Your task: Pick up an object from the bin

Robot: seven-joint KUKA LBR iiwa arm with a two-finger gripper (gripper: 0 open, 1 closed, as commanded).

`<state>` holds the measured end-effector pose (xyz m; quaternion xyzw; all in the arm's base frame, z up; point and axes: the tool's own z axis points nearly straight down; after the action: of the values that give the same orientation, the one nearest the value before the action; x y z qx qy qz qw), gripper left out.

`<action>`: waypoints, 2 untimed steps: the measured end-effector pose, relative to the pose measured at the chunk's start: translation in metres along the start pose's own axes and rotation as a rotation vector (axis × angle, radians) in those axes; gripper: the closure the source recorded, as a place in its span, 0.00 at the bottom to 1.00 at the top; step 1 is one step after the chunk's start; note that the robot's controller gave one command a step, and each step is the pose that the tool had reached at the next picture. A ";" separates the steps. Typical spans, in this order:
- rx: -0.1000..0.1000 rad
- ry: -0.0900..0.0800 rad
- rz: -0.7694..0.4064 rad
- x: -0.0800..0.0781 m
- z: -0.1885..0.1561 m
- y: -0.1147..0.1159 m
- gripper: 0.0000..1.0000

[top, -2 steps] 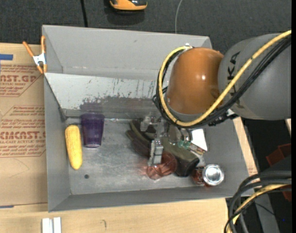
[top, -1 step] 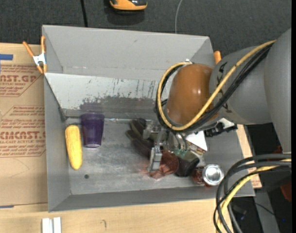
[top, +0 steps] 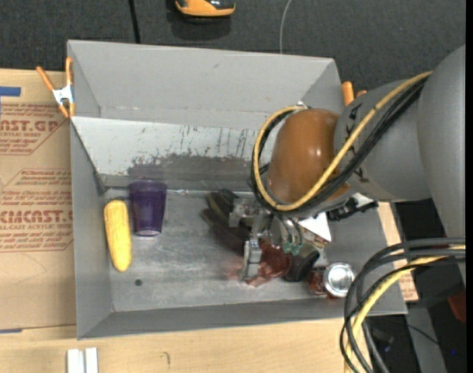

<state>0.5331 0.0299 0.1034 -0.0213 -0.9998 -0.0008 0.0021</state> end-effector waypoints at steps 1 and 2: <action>-0.001 -0.010 0.131 -0.017 0.020 -0.006 1.00; -0.001 -0.010 0.131 -0.017 0.020 -0.006 1.00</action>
Offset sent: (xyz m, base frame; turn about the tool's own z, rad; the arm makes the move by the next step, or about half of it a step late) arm 0.0000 0.0000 0.0000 0.0000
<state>0.5497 0.0228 0.0838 -0.0866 -0.9962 -0.0012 -0.0028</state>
